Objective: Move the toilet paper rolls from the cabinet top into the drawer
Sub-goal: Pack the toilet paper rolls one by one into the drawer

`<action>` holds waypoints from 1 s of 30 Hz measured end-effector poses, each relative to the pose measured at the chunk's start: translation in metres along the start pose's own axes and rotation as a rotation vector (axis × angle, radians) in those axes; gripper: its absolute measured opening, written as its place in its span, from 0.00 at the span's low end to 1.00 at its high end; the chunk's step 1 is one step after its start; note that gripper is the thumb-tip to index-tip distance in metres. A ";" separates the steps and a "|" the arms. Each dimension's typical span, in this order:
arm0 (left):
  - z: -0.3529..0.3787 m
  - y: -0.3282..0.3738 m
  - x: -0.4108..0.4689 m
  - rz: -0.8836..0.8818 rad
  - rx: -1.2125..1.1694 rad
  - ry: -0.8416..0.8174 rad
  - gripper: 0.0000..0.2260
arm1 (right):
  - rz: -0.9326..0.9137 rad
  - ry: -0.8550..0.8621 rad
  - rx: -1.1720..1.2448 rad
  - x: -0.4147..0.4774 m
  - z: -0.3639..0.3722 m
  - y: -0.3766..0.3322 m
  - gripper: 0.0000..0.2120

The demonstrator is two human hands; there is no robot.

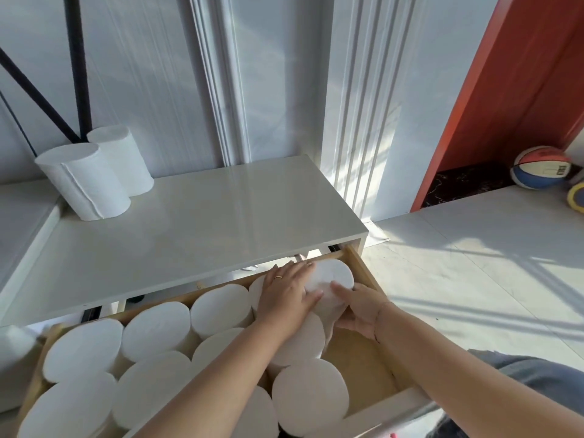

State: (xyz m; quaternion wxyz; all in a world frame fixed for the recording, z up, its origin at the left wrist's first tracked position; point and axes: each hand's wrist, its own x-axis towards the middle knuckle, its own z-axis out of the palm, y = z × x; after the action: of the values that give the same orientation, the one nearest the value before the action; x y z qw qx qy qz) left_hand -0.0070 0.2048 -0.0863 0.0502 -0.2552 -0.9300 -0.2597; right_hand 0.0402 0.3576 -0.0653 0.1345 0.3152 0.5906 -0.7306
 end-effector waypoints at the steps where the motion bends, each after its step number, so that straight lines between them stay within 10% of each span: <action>1: 0.000 -0.001 -0.001 0.012 0.023 -0.002 0.23 | -0.001 -0.007 -0.006 0.001 0.001 0.000 0.20; 10: -0.005 -0.006 -0.014 0.067 0.222 -0.071 0.27 | -0.076 0.094 -0.389 -0.012 0.004 0.002 0.25; 16: -0.042 -0.037 -0.056 0.131 0.293 -0.002 0.31 | -0.779 0.291 -0.922 -0.048 0.034 -0.010 0.34; 30: -0.175 -0.186 -0.081 -0.327 0.323 0.153 0.34 | -0.913 -0.208 -0.786 0.031 0.296 -0.072 0.43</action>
State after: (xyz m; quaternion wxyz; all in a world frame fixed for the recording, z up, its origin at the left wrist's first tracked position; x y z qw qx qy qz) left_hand -0.0371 -0.0572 -0.0394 0.1177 -0.0697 -0.9819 -0.1309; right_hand -0.1137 0.1018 0.0028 -0.0291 -0.1159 0.8753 -0.4686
